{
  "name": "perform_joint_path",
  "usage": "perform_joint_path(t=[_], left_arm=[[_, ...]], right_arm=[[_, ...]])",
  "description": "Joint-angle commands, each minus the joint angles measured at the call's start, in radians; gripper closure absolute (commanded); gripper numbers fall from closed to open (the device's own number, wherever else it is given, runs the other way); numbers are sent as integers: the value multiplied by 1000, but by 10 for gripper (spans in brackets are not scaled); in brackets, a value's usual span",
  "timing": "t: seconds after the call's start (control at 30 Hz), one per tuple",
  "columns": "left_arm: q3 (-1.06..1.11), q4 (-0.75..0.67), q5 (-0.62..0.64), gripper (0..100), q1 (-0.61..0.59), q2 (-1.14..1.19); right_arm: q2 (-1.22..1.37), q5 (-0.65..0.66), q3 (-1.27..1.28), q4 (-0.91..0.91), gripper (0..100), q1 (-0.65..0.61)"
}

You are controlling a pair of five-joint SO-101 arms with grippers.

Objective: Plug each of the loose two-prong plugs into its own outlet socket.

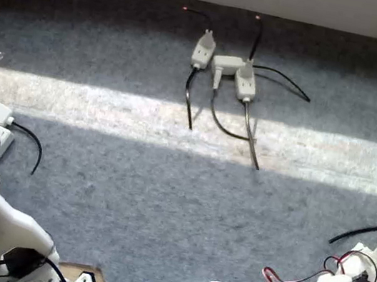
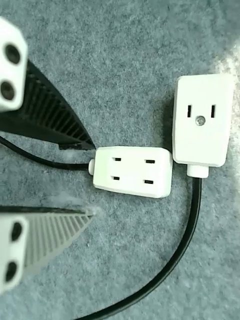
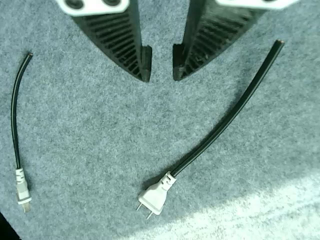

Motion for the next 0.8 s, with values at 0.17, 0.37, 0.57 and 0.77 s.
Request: perform_joint_path(t=[0.17, 0.37, 0.57, 0.77], left_arm=[[-159, 75, -12, 804, 96, 113], [-151, 9, -12, 803, 81, 133], [-150, 11, -12, 803, 56, 134], [-131, 6, -83, 709, 15, 156]], right_arm=[[-24, 14, 22, 5, 907, 4], [-24, 15, 59, 4, 907, -1], [-24, 15, 59, 2, 907, -2], [-24, 15, 59, 2, 907, -2]])
